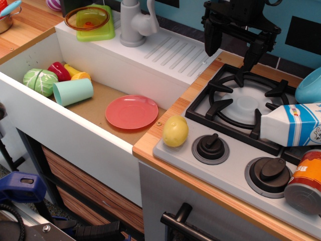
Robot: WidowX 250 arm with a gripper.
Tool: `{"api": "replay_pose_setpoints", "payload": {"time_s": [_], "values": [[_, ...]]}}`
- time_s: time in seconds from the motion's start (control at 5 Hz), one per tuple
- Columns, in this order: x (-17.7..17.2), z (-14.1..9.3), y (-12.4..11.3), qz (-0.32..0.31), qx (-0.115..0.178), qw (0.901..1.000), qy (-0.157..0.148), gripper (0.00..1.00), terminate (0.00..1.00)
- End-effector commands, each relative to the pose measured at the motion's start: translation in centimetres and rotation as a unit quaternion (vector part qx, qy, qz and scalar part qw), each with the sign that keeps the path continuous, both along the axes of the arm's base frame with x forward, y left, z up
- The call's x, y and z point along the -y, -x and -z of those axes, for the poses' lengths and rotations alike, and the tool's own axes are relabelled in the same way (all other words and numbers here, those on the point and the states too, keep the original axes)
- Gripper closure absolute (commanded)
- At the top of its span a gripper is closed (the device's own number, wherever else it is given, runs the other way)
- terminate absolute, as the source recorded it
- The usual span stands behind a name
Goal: Put potato on plate
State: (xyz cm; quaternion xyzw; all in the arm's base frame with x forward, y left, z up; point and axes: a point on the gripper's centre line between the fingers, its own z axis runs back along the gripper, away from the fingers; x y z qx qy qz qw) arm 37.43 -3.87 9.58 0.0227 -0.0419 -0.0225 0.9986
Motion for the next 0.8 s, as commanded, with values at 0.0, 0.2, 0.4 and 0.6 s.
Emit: {"api": "replay_pose_setpoints", "payload": {"time_s": [0.0,0.2,0.4,0.6], "values": [[0.0,0.0,0.0,0.000,0.000,1.0000,0.000,0.00,0.00],[0.1,-1.2,3.2,-0.046,0.003,0.9989,-0.014,0.00,0.00],[-0.3,-1.6,6.7,-0.091,0.014,0.9956,-0.022,0.00,0.00],[-0.8,-1.2,9.1,-0.114,0.012,0.9933,-0.016,0.00,0.00]]}}
